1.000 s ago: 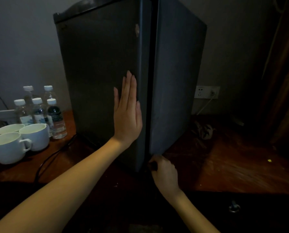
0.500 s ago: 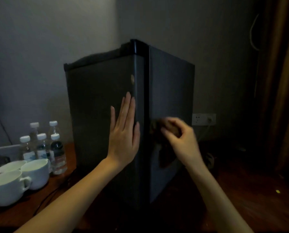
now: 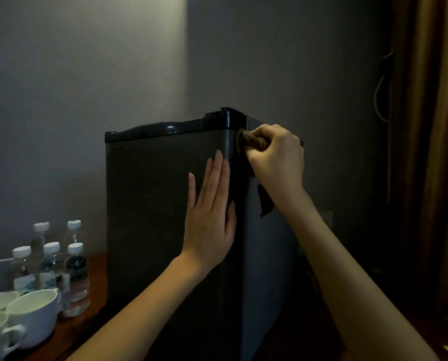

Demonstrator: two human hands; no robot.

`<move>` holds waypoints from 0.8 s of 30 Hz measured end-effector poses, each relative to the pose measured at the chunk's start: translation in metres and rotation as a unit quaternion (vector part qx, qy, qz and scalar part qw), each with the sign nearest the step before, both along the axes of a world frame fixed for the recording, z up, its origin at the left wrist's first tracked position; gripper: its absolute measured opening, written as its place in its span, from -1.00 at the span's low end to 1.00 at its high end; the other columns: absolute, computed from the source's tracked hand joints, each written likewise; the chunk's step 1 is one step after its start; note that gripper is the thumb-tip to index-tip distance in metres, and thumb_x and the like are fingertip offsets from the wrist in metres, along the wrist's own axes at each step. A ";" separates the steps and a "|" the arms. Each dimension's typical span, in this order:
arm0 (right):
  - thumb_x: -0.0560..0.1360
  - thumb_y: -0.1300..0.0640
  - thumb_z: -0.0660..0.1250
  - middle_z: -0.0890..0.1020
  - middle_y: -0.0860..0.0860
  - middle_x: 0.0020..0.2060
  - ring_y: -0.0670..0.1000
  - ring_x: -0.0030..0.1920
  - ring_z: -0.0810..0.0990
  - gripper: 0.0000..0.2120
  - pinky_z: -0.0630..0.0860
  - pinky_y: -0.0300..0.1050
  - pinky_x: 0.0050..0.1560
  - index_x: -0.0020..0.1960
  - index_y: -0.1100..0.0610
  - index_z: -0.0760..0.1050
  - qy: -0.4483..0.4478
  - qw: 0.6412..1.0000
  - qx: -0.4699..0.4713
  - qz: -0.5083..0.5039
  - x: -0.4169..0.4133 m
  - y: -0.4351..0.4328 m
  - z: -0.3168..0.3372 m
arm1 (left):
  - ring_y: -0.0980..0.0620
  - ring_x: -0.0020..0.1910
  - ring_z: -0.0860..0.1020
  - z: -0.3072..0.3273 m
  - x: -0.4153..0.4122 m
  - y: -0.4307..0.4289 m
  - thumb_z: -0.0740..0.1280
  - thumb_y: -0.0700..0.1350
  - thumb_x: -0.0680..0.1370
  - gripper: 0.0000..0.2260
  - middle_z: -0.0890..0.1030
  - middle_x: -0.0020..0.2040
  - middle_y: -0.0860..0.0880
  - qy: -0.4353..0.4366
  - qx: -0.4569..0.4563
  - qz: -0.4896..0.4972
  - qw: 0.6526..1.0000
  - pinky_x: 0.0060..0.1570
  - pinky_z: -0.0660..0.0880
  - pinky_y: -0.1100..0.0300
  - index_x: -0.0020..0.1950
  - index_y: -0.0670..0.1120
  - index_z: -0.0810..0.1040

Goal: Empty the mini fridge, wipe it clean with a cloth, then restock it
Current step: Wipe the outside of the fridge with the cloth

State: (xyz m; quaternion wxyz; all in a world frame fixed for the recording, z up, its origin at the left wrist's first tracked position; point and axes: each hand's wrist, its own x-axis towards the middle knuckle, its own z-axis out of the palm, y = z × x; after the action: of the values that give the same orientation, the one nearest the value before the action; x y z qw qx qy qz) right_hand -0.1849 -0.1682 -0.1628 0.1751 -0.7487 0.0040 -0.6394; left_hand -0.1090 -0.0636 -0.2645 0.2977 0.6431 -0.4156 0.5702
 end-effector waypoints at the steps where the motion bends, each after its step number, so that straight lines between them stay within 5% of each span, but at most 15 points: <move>1: 0.46 0.14 0.40 0.57 -0.11 -0.10 -0.11 -0.11 0.53 -0.87 0.40 -0.25 -0.18 0.00 0.02 0.62 0.007 1.000 -0.008 -0.013 -0.001 0.001 -0.008 | -0.05 0.57 -0.04 0.000 0.001 0.000 0.09 -0.15 0.60 -0.43 -0.02 0.59 -0.14 -0.004 0.001 -0.007 1.000 0.52 -0.16 -0.09 0.56 -0.21 -0.04; 7: 0.48 0.15 0.40 0.47 -0.07 -0.19 -0.12 -0.27 0.45 -0.92 0.40 -0.26 -0.28 -0.15 0.09 0.50 0.046 0.999 -0.025 -0.008 -0.003 0.002 -0.075 | -0.06 0.57 -0.04 -0.002 0.001 0.000 0.06 -0.14 0.61 -0.45 -0.02 0.58 -0.15 -0.012 -0.004 -0.018 1.000 0.52 -0.17 -0.10 0.56 -0.23 -0.04; 11: 0.46 0.18 0.41 0.57 0.02 -0.02 0.03 0.03 0.55 -0.91 0.39 -0.28 -0.11 -0.02 0.10 0.59 0.130 0.991 0.021 -0.032 -0.011 0.008 -0.147 | -0.04 0.57 -0.05 -0.007 -0.003 -0.004 0.03 -0.13 0.63 -0.47 -0.02 0.59 -0.14 0.013 -0.019 -0.021 1.000 0.52 -0.15 -0.12 0.56 -0.21 -0.04; 15: 0.42 0.22 0.43 0.47 -0.09 -0.10 -0.04 -0.09 0.57 -0.89 0.26 -0.51 -0.33 -0.07 0.09 0.58 0.216 0.974 0.059 -0.031 -0.017 0.014 -0.224 | -0.05 0.57 -0.03 -0.015 -0.005 -0.005 0.03 -0.13 0.63 -0.48 0.01 0.58 -0.15 0.028 -0.026 -0.004 0.999 0.52 -0.16 -0.11 0.57 -0.21 -0.02; 24: 0.50 0.17 0.25 0.50 -0.09 0.16 -0.02 0.09 0.58 -0.78 0.52 -0.15 0.05 0.10 0.01 0.55 0.411 0.901 0.125 -0.054 -0.031 0.025 -0.314 | -0.04 0.57 -0.03 -0.017 -0.010 -0.002 0.01 -0.10 0.64 -0.47 0.00 0.59 -0.14 0.040 -0.006 0.042 0.998 0.51 -0.18 -0.10 0.57 -0.18 -0.07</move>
State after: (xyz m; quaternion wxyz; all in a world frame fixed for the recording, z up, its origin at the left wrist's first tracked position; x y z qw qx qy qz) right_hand -0.2160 -0.1429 -0.4767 0.2155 -0.9156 0.1957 -0.2773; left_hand -0.1191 -0.0655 -0.2812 0.2939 0.6801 -0.3727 0.5587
